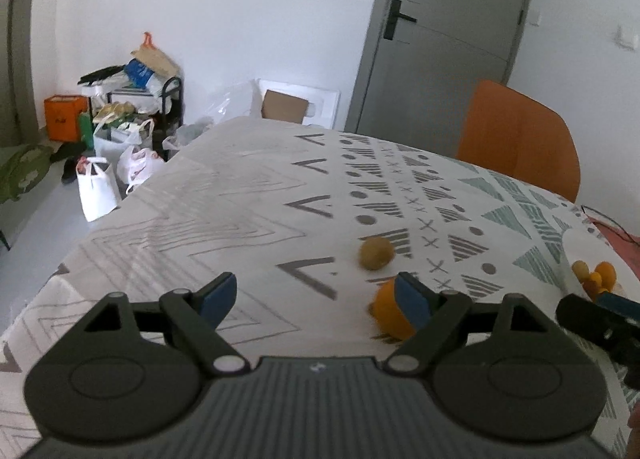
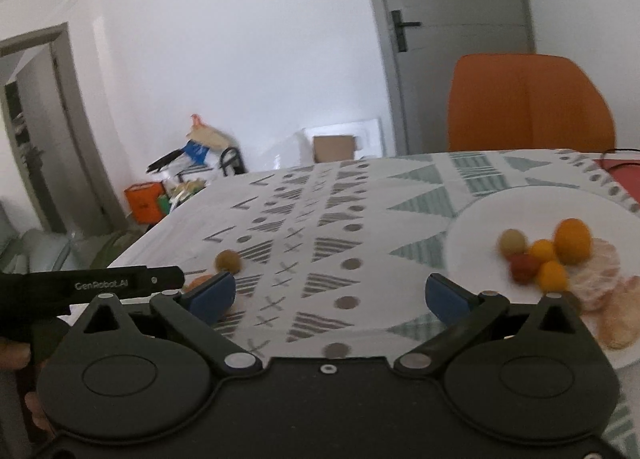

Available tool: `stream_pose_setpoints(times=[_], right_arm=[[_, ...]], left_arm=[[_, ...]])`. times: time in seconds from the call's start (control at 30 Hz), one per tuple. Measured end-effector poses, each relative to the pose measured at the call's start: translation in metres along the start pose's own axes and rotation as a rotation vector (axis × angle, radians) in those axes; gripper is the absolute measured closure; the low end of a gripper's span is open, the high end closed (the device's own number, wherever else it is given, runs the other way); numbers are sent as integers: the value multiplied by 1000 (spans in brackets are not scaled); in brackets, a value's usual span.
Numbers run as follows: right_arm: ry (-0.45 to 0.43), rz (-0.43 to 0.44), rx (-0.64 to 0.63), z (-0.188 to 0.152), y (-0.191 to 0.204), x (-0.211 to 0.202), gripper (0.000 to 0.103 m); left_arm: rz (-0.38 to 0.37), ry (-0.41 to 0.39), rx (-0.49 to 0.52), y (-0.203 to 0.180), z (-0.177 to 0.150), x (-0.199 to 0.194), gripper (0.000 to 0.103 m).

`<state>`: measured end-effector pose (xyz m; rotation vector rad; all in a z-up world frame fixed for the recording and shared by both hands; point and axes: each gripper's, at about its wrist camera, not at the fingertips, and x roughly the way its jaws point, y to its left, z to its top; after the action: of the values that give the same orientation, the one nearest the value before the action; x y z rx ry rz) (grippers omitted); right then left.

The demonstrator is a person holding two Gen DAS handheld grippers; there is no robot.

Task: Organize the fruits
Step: 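Move both open tools back to the remaining fruit on the tablecloth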

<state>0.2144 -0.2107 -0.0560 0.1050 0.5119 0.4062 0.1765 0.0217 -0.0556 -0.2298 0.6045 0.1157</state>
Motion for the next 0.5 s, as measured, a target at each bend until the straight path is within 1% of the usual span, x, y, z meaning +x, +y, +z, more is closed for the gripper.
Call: stream_pose_setpoints(times=[0.13, 0.4, 0.5], right_arm=[[30, 30, -28, 2, 16, 12, 4], [88, 91, -57, 4, 41, 34, 23], [109, 105, -65, 5, 50, 43, 23]], left_arm=[[13, -4, -31, 14, 1, -1, 18], [31, 7, -73, 42, -1, -4, 18], [37, 6, -93, 52, -1, -6, 18]])
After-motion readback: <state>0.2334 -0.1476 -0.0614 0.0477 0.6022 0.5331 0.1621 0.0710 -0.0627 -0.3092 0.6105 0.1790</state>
